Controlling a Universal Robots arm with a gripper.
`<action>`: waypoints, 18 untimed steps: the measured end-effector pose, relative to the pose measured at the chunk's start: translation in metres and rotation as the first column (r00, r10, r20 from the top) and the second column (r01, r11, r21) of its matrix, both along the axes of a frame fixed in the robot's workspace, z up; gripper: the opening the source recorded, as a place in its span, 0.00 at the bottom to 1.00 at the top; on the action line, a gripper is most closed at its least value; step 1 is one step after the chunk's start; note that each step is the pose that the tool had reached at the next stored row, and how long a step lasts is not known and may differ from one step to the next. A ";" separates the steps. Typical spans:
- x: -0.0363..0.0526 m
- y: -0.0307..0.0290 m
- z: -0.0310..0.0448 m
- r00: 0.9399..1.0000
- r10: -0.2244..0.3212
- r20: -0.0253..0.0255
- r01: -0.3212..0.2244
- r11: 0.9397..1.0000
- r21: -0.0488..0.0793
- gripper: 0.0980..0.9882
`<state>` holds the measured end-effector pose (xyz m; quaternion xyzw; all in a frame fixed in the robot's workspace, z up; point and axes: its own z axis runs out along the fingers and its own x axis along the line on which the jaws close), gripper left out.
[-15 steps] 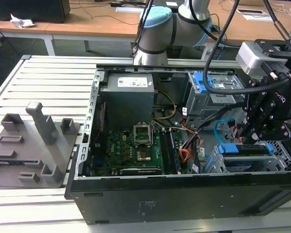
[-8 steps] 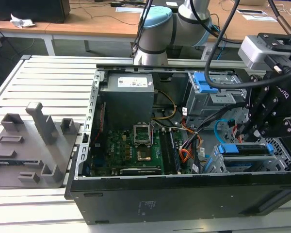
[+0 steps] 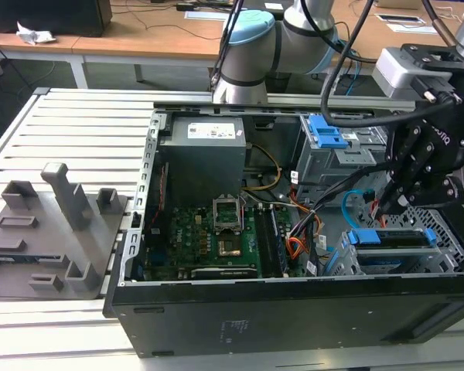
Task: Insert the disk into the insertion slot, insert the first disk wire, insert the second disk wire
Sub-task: 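Insert the first disk wire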
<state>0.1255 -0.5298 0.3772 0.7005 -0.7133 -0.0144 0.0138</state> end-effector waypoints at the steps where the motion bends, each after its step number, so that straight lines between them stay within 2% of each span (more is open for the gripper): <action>1: 0.0000 0.0008 0.0000 1.000 0.000 0.000 0.000 1.000 0.000 0.16; 7: 0.0000 0.0148 0.0000 1.000 0.000 0.000 0.000 1.000 0.000 0.16; 12: 0.0000 0.0190 0.0000 1.000 0.000 0.000 0.000 1.000 0.000 0.16; 18: 0.0000 0.0197 -0.0015 1.000 0.000 0.000 0.000 1.000 0.000 0.16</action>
